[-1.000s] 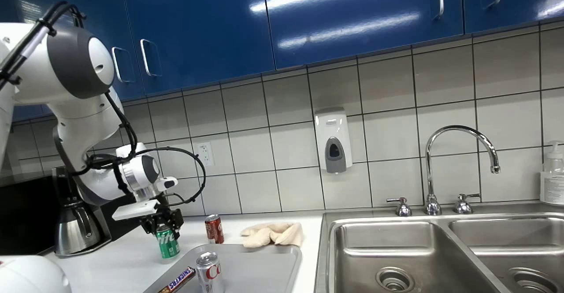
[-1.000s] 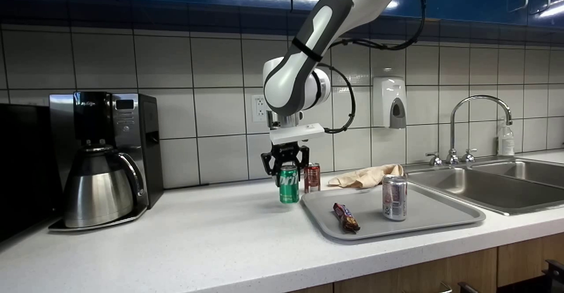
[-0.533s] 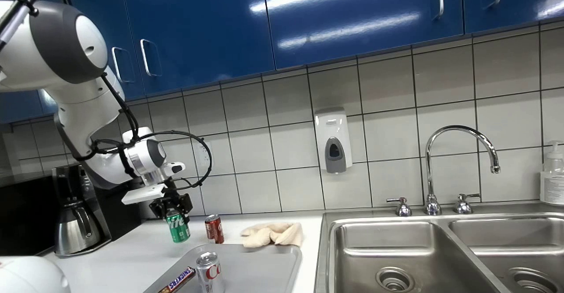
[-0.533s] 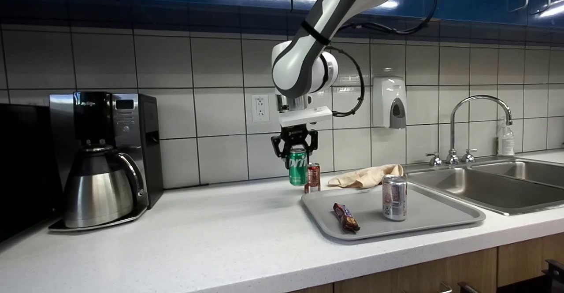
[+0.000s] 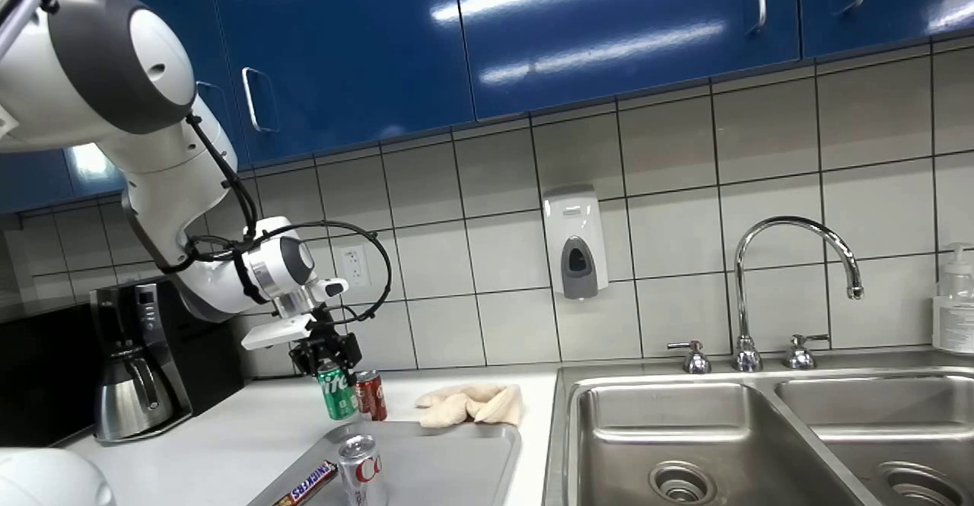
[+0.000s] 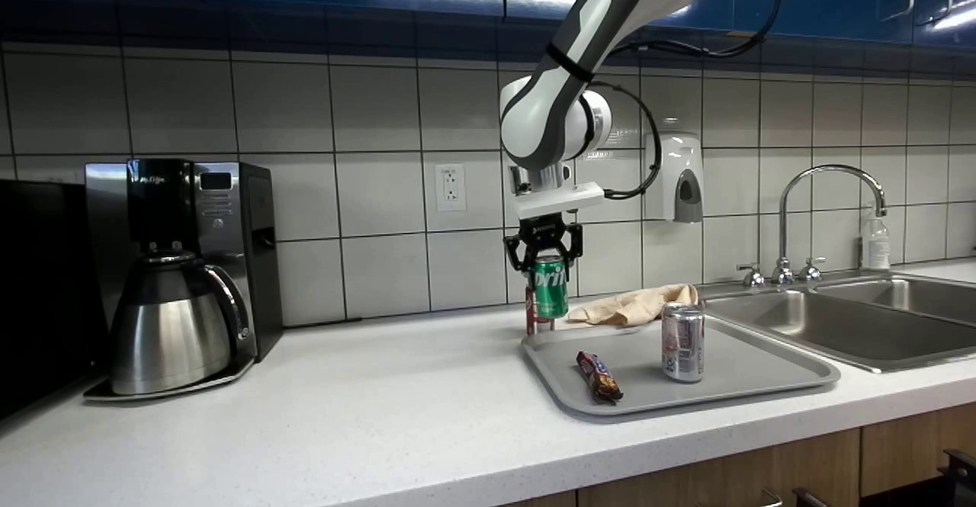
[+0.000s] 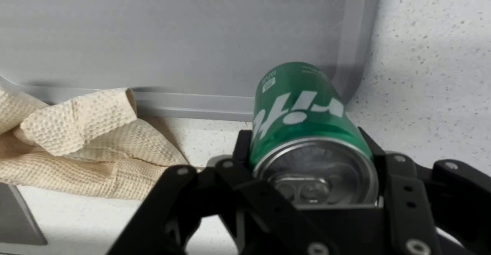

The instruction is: Put the cans on the tray

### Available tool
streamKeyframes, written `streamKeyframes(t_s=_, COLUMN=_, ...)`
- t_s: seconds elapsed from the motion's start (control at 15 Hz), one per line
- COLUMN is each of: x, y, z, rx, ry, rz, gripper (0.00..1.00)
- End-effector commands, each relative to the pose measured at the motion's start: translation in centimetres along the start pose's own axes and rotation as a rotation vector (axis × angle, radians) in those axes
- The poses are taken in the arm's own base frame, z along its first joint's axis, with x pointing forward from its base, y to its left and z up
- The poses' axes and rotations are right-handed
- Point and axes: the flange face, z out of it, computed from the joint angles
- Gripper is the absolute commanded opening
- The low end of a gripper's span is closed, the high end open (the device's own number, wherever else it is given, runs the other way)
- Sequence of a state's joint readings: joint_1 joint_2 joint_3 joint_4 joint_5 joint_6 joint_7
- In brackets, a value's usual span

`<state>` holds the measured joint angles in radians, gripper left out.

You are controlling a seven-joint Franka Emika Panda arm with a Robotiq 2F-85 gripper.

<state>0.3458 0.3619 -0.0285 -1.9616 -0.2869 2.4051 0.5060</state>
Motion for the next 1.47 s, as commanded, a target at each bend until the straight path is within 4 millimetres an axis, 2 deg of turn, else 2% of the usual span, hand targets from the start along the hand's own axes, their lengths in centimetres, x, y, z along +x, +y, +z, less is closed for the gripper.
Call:
streamKeyframes(t_s=0.0, x=-1.5, y=1.6, z=-0.4, rx=-0.024, ry=-0.033, rz=0.041, gripper=0.39)
streamKeyframes(t_s=0.33, x=-2.7, y=2.1, z=1.5, rx=-0.035, ry=-0.075, rz=0.052, gripper=0.39)
streamKeyframes(t_s=0.8, x=-3.4, y=2.6, z=3.7, rx=-0.012, ry=-0.095, rz=0.091, gripper=0.39)
streamKeyframes(t_s=1.4, x=-3.6, y=2.7, z=4.7, rx=0.006, ry=-0.098, rz=0.113, gripper=0.39)
